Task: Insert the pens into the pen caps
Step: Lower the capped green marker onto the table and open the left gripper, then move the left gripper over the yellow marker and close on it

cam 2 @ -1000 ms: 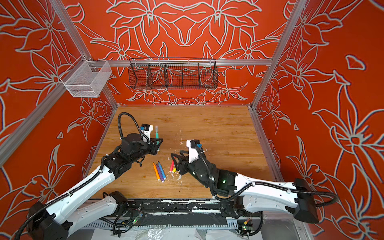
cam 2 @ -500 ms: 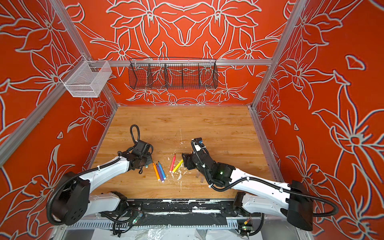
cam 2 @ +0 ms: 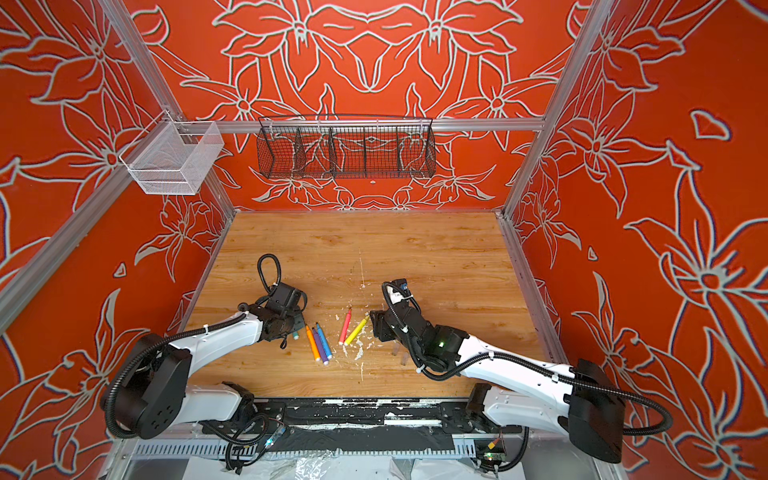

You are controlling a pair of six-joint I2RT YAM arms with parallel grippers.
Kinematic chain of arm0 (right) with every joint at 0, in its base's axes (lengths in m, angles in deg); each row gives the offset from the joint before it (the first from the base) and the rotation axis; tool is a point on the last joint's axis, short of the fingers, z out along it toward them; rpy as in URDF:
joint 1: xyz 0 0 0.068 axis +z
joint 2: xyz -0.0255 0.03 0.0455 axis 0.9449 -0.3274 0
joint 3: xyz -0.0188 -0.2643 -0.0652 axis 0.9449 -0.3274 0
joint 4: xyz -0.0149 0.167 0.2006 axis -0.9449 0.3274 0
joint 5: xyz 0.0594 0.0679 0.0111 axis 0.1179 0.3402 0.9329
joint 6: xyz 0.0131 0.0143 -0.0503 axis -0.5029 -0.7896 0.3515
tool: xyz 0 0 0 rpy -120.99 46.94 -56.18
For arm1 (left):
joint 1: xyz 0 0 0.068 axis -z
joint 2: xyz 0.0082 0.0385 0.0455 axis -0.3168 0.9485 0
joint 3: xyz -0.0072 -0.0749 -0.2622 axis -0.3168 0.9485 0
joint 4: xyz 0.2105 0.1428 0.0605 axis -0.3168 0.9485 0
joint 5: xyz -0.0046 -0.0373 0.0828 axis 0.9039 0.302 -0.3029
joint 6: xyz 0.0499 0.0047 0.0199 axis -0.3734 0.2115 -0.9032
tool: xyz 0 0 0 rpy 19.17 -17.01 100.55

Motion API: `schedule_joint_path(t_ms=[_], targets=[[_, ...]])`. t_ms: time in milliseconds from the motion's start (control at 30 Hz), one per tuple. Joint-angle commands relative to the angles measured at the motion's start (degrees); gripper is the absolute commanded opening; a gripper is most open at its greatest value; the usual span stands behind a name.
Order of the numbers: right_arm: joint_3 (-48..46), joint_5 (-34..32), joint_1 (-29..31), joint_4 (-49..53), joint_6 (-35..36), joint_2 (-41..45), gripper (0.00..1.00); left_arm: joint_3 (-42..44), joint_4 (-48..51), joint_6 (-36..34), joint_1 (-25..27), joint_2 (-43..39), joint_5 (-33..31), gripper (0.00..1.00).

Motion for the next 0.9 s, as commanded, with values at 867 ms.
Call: schedule_joint_path(t_ms=[867], targets=[[0.62, -14.5, -2.6, -2.65, -9.55, 4.87, 0.77, -14.99, 5.66, -15.58, 33.49, -2.2, 0.12, 0.39]])
